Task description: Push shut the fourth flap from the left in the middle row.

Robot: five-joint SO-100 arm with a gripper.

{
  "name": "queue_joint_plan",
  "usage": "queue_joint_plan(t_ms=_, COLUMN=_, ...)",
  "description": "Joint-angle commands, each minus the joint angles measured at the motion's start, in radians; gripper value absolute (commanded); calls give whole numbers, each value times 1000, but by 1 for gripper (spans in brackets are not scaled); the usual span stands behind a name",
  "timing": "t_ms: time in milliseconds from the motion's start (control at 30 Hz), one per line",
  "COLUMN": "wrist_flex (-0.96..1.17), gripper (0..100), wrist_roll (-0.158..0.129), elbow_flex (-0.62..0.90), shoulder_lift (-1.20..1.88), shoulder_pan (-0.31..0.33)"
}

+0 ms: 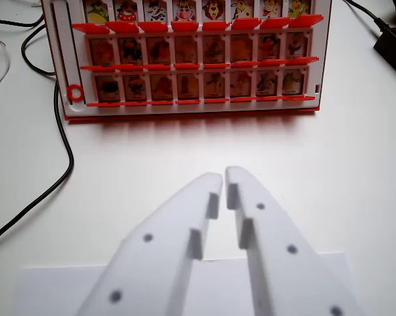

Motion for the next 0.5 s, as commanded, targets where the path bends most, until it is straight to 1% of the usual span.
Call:
queue_joint_plan(t_ms=0, wrist_flex=-32, gripper=0, wrist_roll=-5, elbow_flex=-107, shoulder_lift=-63, shoulder_pan=5)
queue_joint_plan(t_ms=133, wrist_flex=-149, gripper=0, wrist_roll=-6, elbow_flex=-135, shoulder_lift=-218, shoulder_pan=26)
queue_joint_plan(t_ms=267, wrist_flex=-236, gripper=0, wrist_roll=-8, elbow_flex=-186, shoulder_lift=-371, shoulder_pan=23)
queue_joint_plan(t_ms=467, wrist_flex=-341, gripper=0, wrist_roll=-21, elbow_flex=-190, shoulder_lift=-520, shoulder_pan=8)
